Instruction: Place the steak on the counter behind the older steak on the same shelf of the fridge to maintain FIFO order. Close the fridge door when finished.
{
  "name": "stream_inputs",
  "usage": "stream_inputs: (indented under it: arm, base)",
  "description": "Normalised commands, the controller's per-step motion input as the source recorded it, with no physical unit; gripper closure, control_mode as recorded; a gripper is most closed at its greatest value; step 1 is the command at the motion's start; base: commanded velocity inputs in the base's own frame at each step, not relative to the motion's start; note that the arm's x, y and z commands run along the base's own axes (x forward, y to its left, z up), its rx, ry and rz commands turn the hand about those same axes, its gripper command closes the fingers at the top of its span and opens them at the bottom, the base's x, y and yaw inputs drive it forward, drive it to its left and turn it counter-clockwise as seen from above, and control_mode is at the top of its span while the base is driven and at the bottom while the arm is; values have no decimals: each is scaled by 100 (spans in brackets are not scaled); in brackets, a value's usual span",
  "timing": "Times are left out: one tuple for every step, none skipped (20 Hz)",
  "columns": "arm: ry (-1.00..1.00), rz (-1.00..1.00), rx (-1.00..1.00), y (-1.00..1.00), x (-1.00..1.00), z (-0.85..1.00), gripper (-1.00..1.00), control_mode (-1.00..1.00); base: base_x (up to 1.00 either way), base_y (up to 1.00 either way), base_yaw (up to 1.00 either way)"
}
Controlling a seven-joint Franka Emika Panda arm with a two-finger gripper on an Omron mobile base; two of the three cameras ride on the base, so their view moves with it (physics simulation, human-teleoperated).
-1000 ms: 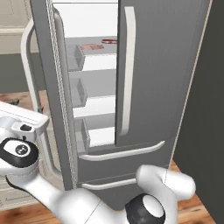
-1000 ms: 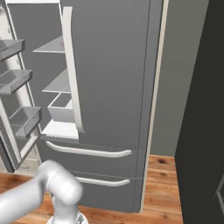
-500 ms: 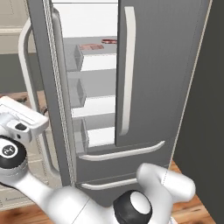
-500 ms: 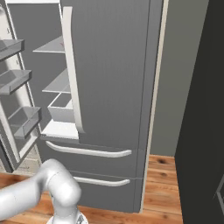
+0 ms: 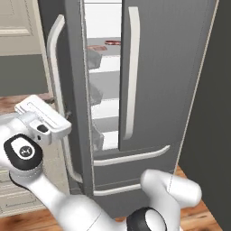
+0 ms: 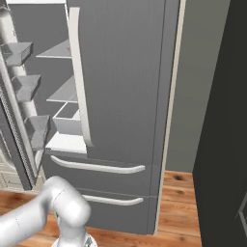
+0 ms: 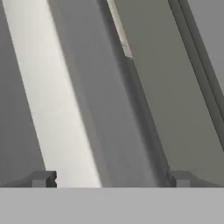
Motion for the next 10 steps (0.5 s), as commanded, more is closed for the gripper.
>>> stream_inputs:
  arm:
    - [0, -10, 5, -100, 0, 0, -100, -100]
    - [0, -10, 6, -100, 0, 0, -100, -100]
    - [0, -10, 7, -100, 0, 0, -100, -100]
    - [0, -10, 6, -100, 0, 0, -100, -100]
    - [0, -9, 6, -100, 0, 0, -100, -100]
    - [0, -9, 7, -100, 0, 0, -100, -100]
    - [0, -9, 7, -100, 0, 0, -100, -100]
    - [0, -9, 7, -100, 0, 0, -100, -100]
    - [0, -9, 7, -100, 0, 0, -100, -100]
    - [0, -9, 6, -100, 0, 0, -100, -100]
  base:
    - [0, 0, 0]
    - [0, 0, 0]
    - [0, 0, 0]
    - [0, 0, 0]
    - [0, 0, 0]
    - [0, 0, 0]
    - [0, 0, 0]
    - [0, 0, 0]
    - [0, 0, 0]
    - [0, 0, 0]
